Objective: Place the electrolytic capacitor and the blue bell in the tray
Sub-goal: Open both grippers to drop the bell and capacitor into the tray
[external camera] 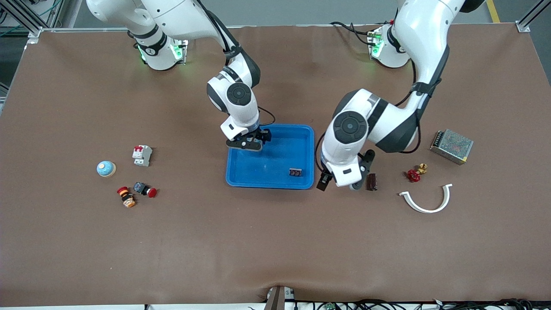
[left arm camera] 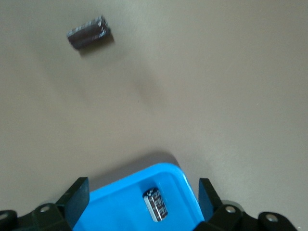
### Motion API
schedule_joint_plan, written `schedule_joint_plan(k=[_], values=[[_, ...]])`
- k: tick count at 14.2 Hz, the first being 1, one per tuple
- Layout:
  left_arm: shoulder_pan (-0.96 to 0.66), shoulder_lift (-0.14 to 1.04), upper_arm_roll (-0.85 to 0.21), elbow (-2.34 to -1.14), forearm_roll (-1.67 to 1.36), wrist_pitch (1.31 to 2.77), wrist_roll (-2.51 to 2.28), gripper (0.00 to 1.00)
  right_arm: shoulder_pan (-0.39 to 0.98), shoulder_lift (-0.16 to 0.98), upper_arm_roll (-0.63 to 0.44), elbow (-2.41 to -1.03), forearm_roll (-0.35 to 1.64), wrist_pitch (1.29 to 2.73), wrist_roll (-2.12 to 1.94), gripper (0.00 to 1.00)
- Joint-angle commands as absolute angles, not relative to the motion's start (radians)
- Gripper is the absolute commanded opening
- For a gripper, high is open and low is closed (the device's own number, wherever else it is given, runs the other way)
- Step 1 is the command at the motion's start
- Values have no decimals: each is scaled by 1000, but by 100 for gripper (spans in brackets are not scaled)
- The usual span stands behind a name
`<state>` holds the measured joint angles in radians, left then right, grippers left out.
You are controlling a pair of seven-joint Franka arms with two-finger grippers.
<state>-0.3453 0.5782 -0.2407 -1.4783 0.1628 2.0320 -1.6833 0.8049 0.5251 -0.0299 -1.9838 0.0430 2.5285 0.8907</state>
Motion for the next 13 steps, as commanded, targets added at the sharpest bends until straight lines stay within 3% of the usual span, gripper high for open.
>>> schedule_joint_plan(k=[1, 7, 13], values=[[-319, 537, -242, -1493, 146, 1978, -1590, 100, 812, 421, -43, -1994, 48, 2465, 874, 100], [-284, 495, -241, -1493, 146, 1901, -1360, 100, 625, 213, -46, -1965, 49, 2199, 573, 100], [-250, 508, -232, -1491, 146, 1901, -1080, 100, 384, 176, -48, -1826, 48, 1895, 228, 100]])
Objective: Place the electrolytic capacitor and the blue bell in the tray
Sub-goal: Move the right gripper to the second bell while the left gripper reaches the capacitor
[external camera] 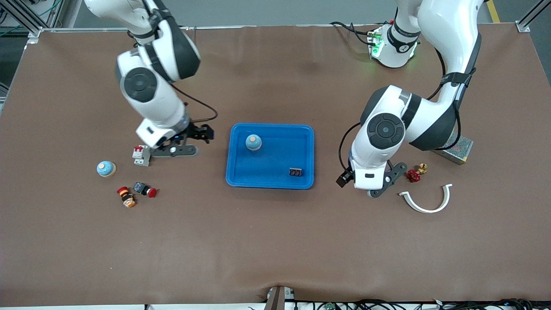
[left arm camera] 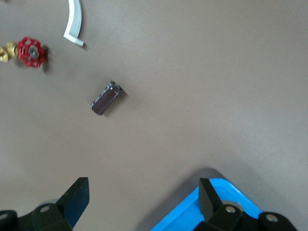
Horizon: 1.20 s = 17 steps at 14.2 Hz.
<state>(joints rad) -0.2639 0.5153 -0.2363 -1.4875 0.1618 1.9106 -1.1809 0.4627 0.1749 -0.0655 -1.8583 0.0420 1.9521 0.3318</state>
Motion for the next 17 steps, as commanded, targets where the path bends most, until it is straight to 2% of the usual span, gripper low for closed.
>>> schedule_joint_plan(k=[1, 7, 11, 17], values=[[-235, 506, -239, -1493, 146, 1901, -999, 100, 339, 164, -48, -1827, 48, 1884, 157, 100], [-184, 520, -239, -1497, 126, 1911, -513, 100, 86, 173, -49, -1836, 38, 1881, -200, 100], [-137, 525, -242, -1532, 100, 1940, -327, 100, -17, 205, -49, -1857, -6, 1905, -319, 100], [-75, 434, -242, -1837, 113, 2258, -301, 100, -110, 215, -48, -2063, -67, 2250, -475, 100]])
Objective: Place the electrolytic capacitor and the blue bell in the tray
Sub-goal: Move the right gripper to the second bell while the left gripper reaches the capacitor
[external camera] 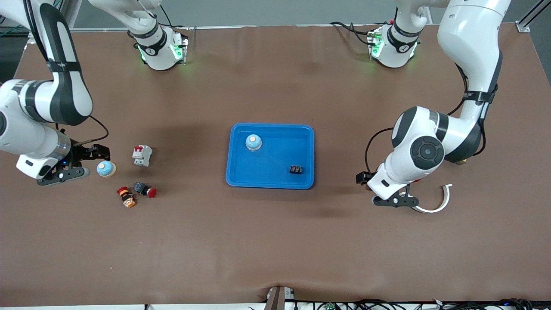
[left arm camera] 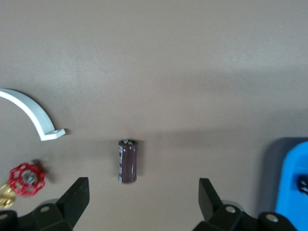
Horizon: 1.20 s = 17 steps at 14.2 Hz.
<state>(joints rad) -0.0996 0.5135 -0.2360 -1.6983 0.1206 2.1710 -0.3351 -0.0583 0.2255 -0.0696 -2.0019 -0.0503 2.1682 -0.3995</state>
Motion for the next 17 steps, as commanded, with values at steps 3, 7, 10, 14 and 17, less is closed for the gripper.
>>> schedule_joint_plan(k=[3, 7, 10, 14, 17], values=[[-60, 420, -242, -1916, 115, 2321, -278, 100, -149, 259, -48, -2068, -67, 2307, -545, 100], [-41, 391, -242, -2118, 114, 2606, -279, 100, -167, 288, -46, -2079, -67, 2324, -574, 100], [-37, 410, -241, -2131, 114, 2632, -279, 100, -173, 295, -46, -2129, -66, 2390, -586, 100], [-34, 451, -239, -2096, 120, 2635, -276, 100, -179, 298, -46, -2203, -66, 2488, -588, 100], [-32, 503, -232, -2054, 149, 2638, -275, 100, -199, 311, -46, -2207, -66, 2499, -618, 100]])
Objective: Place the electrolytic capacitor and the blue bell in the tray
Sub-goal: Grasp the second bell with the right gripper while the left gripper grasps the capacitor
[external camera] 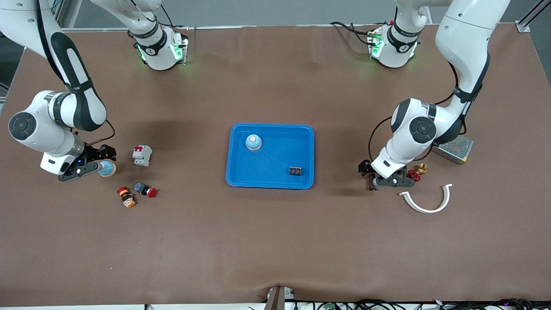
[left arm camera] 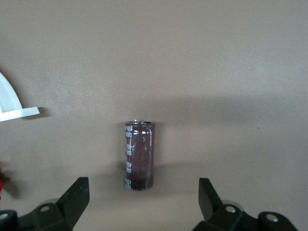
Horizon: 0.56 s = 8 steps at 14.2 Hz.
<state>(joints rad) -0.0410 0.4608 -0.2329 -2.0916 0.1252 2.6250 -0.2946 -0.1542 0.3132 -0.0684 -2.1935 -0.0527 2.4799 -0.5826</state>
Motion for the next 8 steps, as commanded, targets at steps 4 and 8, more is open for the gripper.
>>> schedule_joint_plan(k=[4, 8], values=[[-14, 557, -230, -2017, 202, 2638, -276, 100, -248, 351, -46, -2207, -66, 2555, -678, 100], [-18, 577, -230, -2002, 206, 2638, -279, 100, -250, 383, -46, -2203, -64, 2591, -683, 100]])
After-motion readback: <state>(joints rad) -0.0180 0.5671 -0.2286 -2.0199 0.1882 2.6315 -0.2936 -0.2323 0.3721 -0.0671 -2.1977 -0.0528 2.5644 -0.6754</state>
